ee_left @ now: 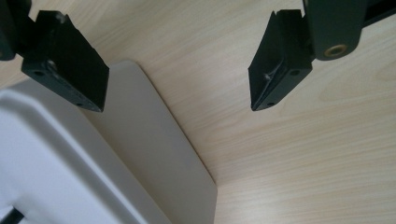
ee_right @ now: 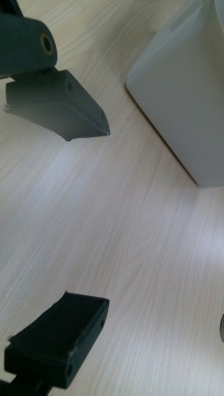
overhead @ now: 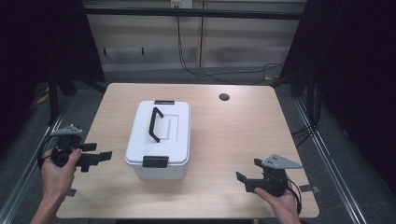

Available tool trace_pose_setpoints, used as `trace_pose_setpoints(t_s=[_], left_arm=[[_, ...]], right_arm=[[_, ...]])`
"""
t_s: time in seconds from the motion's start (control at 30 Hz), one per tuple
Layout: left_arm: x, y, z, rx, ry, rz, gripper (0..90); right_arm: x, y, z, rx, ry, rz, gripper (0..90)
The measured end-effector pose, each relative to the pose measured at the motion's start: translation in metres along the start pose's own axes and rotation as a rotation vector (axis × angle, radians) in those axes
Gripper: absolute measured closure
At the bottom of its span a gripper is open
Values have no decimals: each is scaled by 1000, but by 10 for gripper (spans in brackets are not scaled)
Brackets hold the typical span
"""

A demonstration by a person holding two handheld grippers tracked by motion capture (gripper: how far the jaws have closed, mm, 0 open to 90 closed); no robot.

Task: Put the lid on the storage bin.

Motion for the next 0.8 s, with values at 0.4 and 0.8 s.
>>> trace_pose_setpoints(t_s=[0.4, 0.8], left_arm=[[6, 6, -30, -20, 23, 25, 182], [-7, 10, -60, -8, -53, 5, 181]], right_arm=[[1, 0, 0, -1, 0, -8, 138], [-6, 2, -5, -8, -22, -34, 148]])
Point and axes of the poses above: each handheld gripper's, and its own axes: x roughly backward along the jaws, z roughly out of its top, y roughly to its right, the point moved 5 cm from there along -x, roughly forward along the jaws, and after that the axes turned 12 degrees about y, right-handed, at the moved point
